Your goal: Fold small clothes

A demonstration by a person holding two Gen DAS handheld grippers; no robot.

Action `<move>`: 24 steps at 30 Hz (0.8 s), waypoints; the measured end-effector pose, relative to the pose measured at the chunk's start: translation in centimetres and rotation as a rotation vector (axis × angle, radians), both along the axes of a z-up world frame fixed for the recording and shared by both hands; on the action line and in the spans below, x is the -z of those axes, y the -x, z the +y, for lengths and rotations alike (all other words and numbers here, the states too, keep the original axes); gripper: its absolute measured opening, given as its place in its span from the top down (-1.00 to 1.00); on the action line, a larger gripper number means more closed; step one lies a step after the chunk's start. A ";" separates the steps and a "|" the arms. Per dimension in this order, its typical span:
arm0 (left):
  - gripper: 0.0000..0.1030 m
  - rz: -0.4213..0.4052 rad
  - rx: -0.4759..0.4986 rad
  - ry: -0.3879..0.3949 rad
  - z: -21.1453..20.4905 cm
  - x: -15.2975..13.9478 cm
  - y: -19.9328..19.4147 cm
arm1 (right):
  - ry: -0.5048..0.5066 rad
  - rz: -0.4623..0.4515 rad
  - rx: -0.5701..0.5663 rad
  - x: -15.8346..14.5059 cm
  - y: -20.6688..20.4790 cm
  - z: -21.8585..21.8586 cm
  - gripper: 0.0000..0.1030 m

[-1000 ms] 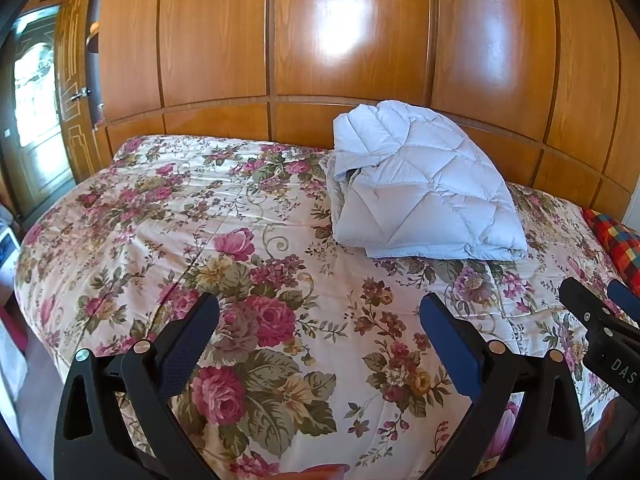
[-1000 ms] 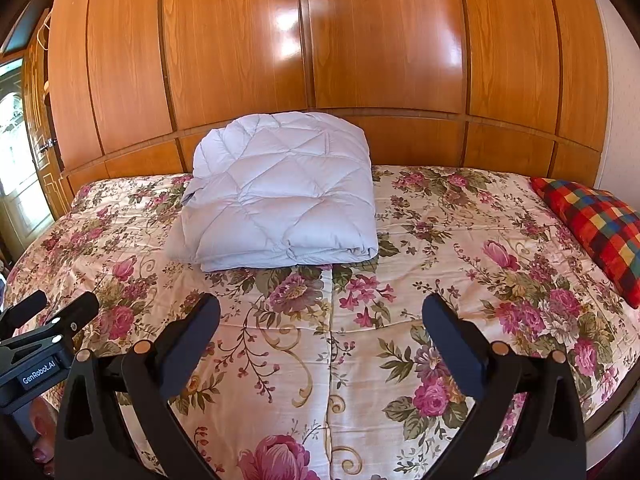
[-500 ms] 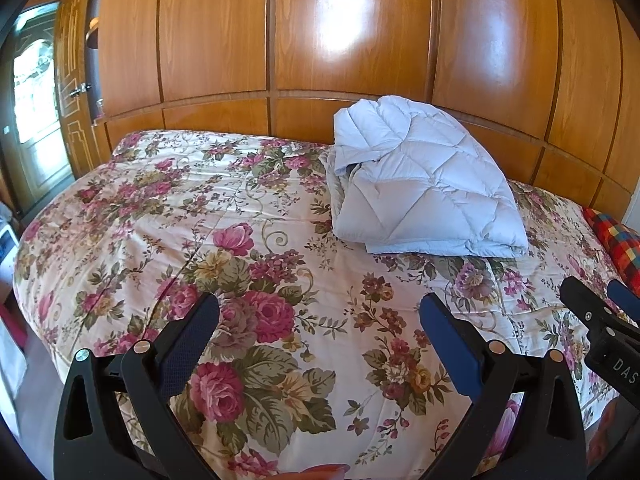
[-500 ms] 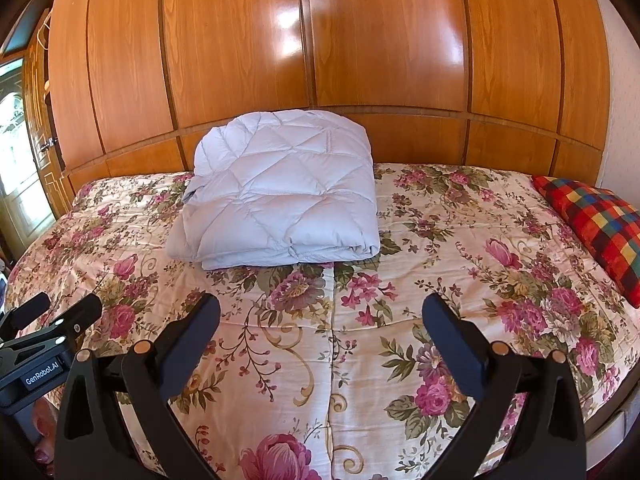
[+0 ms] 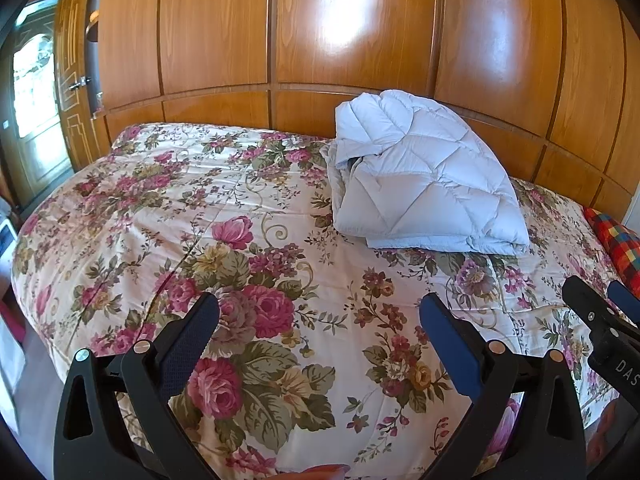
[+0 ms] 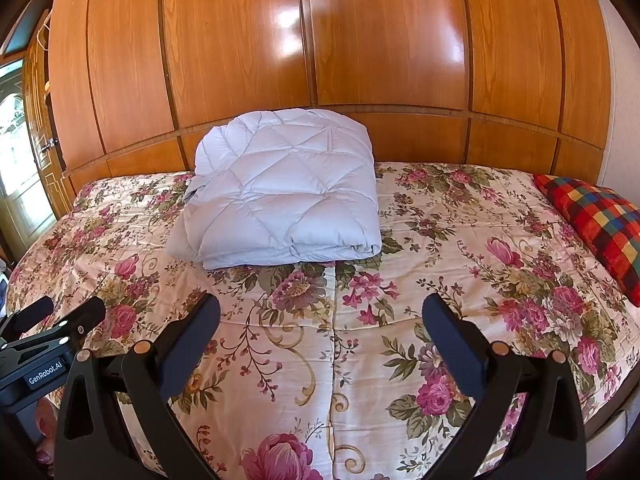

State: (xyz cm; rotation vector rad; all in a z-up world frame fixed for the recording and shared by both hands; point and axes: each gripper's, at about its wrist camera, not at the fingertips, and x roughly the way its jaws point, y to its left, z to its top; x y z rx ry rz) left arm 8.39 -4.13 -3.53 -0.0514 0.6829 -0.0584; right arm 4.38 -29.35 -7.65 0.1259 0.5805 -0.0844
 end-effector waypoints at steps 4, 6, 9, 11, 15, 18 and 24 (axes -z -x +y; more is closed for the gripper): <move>-0.93 0.001 0.001 0.003 0.0 0.1 0.0 | 0.000 0.001 -0.001 0.0 0.1 0.0 -0.96; -0.93 0.006 0.006 0.002 0.0 0.1 0.0 | 0.000 0.004 -0.002 0.0 0.1 -0.1 -0.96; -0.93 0.009 0.008 0.002 0.0 0.2 0.0 | -0.001 0.004 -0.004 0.1 0.1 -0.1 -0.96; -0.93 0.014 0.012 0.004 0.0 0.2 -0.1 | -0.001 0.003 -0.002 0.1 0.1 0.0 -0.96; -0.93 0.024 0.020 0.010 -0.1 0.4 -0.1 | -0.003 0.007 -0.004 0.1 0.1 0.0 -0.96; -0.93 0.032 0.020 0.012 -0.1 0.5 -0.2 | -0.003 0.008 -0.006 0.2 0.0 0.0 -0.96; -0.93 0.037 0.021 0.011 -0.2 0.6 -0.2 | -0.005 0.010 -0.002 0.2 0.0 0.0 -0.96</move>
